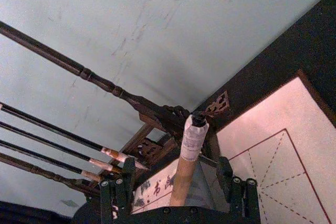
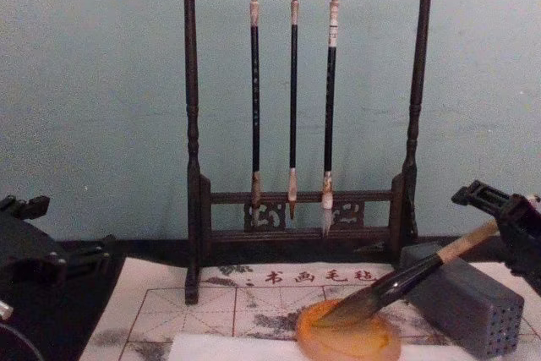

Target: Pick up the brush from the inkstone, write on the paper, then place the brush back to its original position.

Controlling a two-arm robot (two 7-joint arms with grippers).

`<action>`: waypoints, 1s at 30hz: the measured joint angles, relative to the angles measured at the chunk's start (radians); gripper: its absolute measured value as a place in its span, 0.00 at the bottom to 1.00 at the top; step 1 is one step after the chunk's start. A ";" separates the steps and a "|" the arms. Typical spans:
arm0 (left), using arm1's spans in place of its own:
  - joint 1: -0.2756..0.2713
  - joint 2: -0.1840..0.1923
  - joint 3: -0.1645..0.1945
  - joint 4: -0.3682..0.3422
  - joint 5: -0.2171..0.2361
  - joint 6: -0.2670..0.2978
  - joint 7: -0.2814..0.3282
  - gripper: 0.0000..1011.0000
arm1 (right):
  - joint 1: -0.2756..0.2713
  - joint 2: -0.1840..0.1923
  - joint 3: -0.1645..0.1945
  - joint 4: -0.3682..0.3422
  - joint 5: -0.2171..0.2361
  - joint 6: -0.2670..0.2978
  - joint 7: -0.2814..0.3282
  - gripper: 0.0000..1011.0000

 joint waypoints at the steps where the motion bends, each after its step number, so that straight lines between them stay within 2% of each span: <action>1: 0.000 0.000 0.000 0.000 0.000 0.000 0.000 0.99 | 0.001 0.002 -0.003 0.000 0.000 -0.001 0.000 0.99; 18: 0.000 0.000 0.000 0.000 0.000 0.000 0.000 0.99 | 0.002 0.004 -0.005 0.000 0.000 -0.004 0.001 0.98; 30: 0.000 0.000 0.000 0.000 0.000 0.000 0.000 0.99 | 0.001 0.003 -0.004 -0.001 -0.001 -0.003 0.002 0.68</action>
